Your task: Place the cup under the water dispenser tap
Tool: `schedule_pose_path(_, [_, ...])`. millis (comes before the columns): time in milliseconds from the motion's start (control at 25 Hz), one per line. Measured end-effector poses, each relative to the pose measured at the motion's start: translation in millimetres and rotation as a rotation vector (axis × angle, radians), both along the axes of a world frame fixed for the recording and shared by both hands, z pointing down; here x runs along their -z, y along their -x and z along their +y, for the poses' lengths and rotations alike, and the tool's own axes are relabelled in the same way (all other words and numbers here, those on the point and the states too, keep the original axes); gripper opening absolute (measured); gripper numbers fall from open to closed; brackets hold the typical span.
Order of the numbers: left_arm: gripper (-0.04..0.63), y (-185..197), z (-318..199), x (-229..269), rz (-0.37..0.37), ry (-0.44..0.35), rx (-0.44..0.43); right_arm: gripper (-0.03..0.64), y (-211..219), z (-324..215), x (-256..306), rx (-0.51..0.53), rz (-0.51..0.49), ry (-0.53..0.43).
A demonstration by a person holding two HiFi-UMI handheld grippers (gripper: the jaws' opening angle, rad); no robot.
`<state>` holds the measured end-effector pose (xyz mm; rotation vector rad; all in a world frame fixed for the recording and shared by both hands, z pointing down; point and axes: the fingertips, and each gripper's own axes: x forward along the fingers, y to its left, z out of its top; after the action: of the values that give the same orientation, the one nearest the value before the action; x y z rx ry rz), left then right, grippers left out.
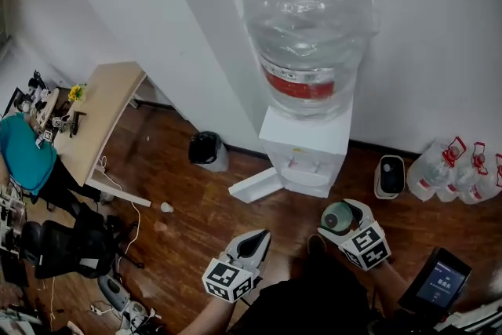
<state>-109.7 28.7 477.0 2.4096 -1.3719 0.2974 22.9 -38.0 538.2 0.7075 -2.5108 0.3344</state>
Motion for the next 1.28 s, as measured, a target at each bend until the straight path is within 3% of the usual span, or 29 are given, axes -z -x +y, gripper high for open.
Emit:
schedule_pose_path(480, [0.0, 1.3, -71.0, -30.4, -0.039, 0.107, 0.039, 0.396, 11.1, -77.1, -105.3, -0.019, 0.043, 0.1])
schedule_pose_path(760, [0.0, 14.3, -96.9, -68.3, -0.062, 0.14, -0.099, 0.395, 19.9, -106.1, -163.7, -0.093, 0.067, 0.148])
schedule_pose_path(1000, [0.0, 46.9, -106.8, -88.4, -0.083, 0.125, -0.127, 0.396, 34.7, -120.3, -221.3, -0.16, 0.094, 0.16])
schedule_pose_path(1280, [0.0, 73.2, -108.3, -128.1, -0.101, 0.165, -0.125, 0.396, 46.3, -142.3, -284.9, -0.242, 0.096, 0.183])
